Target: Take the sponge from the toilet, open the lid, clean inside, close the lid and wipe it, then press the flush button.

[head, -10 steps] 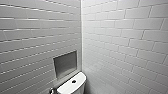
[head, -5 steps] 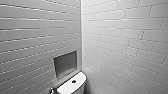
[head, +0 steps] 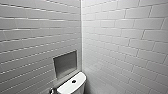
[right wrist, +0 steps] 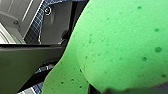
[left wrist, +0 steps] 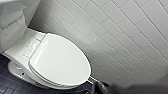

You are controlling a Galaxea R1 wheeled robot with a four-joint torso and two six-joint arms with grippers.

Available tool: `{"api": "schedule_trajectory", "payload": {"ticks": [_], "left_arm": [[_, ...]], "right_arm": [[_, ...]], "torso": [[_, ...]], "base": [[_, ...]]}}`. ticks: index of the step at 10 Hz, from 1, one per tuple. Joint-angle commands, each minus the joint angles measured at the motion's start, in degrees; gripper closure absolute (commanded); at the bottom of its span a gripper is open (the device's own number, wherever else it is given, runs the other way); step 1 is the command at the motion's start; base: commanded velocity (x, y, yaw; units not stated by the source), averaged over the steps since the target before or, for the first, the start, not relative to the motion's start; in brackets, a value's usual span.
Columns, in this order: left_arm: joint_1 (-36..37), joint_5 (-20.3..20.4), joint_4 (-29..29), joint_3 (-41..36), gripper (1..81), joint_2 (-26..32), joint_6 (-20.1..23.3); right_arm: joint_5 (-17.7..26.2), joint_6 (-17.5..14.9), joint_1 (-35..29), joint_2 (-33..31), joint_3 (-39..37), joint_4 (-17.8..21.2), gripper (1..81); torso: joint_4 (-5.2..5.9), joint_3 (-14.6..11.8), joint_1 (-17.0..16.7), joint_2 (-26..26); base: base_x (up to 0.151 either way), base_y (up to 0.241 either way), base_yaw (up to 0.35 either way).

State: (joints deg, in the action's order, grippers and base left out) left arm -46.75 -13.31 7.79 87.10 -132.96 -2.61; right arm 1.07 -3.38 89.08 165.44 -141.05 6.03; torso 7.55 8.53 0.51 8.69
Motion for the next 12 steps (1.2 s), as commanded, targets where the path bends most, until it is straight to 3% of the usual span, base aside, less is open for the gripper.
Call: {"api": "schedule_trajectory", "payload": {"ticks": [1, 2, 7, 12], "left_arm": [[14.7, -6.29, 7.77, -3.43, 81.1, 2.35, 0.32], [17.25, -6.8, 9.16, -3.34, 81.1, 1.65, 0.32], [27.97, -8.92, 14.17, 2.45, 81.1, -1.95, 0.24], [36.5, -14.19, 16.82, 17.91, 81.1, -9.16, 0.15]], "right_arm": [[3.23, -0.14, -2.45, -0.43, 0.6, 0.12, 81.1], [3.23, -0.14, -2.45, -0.35, 0.52, 0.12, 81.1], [3.23, -0.14, -2.54, -0.26, 0.78, -0.23, 81.1], [3.23, -0.14, -2.54, -0.17, 1.05, -0.23, 81.1]], "torso": [[0.0, 0.0, 0.0, 0.0], [0.0, 0.0, 0.0, 0.0], [0.0, 7.7, 0.02, 0.0], [0.0, 16.18, 0.09, -0.09]], "base": [[0.0, 0.0, 0.0], [0.0, 0.0, 0.0], [0.0, 0.0, 0.0], [0.0, 0.0, 0.0]]}}
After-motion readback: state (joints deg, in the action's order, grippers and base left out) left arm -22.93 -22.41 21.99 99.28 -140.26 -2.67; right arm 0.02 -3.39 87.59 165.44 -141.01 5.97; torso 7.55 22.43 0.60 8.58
